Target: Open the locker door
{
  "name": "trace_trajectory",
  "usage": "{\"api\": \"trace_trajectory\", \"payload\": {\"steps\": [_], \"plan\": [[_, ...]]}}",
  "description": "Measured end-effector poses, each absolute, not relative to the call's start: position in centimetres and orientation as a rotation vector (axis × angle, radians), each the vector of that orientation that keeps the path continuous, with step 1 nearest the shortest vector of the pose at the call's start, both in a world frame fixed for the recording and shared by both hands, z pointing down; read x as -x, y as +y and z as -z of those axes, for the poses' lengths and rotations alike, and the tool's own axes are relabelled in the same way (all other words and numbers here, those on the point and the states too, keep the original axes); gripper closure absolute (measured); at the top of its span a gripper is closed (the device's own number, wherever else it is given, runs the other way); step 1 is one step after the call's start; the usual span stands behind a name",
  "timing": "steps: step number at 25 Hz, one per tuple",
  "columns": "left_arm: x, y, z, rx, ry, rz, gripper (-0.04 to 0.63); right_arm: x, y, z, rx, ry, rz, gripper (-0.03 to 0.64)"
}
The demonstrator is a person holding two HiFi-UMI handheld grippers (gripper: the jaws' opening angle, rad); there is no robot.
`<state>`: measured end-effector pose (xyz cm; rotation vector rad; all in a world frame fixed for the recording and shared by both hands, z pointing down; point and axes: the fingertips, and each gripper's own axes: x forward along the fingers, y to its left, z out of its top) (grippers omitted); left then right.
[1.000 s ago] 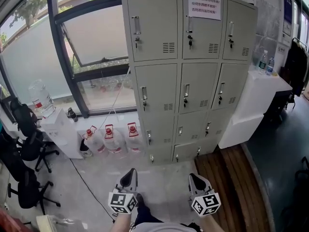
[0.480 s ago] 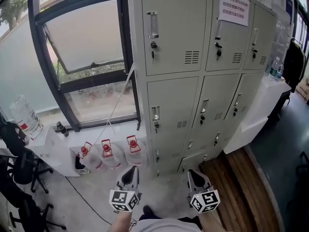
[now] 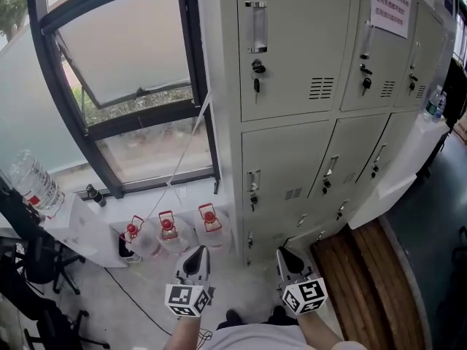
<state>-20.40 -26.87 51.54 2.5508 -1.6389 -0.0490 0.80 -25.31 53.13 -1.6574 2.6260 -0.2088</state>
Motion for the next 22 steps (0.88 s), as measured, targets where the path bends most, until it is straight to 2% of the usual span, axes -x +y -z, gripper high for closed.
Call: {"api": "trace_trajectory", "payload": {"steps": [10, 11, 13, 15, 22], "plan": [[20.7, -28.3, -51.1, -2.483, -1.719, 0.07, 0.591, 0.7, -29.6, -52.1, 1.545, 2.709, 0.173, 0.601], [20.5, -28.5, -51.0, -2.487, -1.718, 0.069, 0.591, 0.8, -29.9, -51.9, 1.529, 2.711, 0.163, 0.591], [20.1, -28.8, -51.0, -2.493, -1.717, 0.061, 0.591, 1.0, -30.5, -51.7, 1.508, 2.709, 0.16, 0.471], [20.0, -29.1, -51.1, -2.492, -1.718, 0.055, 0.591, 1.1, -31.1, -51.8, 1.507, 2.703, 0.167, 0.421], [20.2, -29.7, -51.3, -2.484, -1.721, 0.036, 0.591, 2.1, -33.6, -51.2, 1.478, 2.728, 0.155, 0.399]]}}
